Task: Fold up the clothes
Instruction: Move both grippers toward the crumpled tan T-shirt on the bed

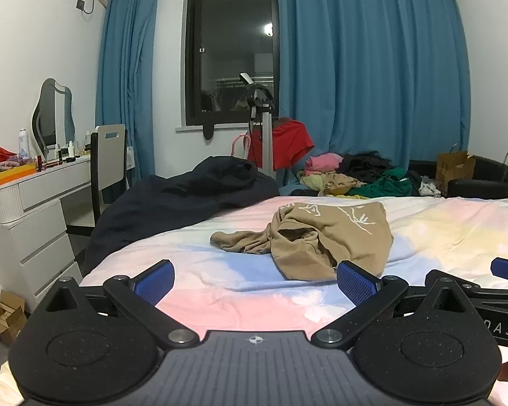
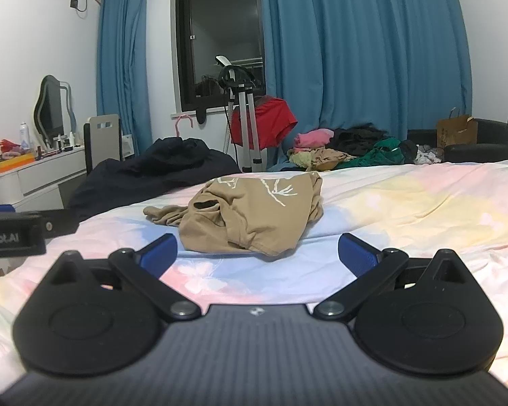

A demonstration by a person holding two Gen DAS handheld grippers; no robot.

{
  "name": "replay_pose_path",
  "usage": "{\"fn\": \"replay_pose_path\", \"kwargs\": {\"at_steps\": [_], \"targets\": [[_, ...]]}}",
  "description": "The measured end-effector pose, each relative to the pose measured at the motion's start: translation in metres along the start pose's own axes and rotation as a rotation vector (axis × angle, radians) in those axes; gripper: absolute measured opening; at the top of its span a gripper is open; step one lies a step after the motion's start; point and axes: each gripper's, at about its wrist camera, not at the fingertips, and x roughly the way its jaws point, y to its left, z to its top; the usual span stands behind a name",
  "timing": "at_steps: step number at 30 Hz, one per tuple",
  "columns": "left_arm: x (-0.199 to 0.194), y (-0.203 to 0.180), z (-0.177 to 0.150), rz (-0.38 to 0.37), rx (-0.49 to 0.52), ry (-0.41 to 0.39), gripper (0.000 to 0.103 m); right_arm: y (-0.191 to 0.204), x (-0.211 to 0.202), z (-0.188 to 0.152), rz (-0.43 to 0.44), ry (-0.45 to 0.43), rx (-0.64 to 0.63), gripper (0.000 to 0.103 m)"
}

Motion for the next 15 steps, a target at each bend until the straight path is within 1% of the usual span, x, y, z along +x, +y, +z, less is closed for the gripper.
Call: {"fn": "replay_pose_path", "kwargs": {"at_steps": [7, 15], "targets": [[-0.0038, -0.0008, 0.0006, 0.004, 0.019, -0.019, 0.103, 0.0036, 0.0016, -0.0025, -0.012, -0.008, -0.020, 0.103], [-0.0048, 0.0018, 0.0024, 0.008, 0.014, -0.027, 0.103, -0.0029, 0.0007, 0.0001, -0.010, -0.001, 0.011, 0.103]]}}
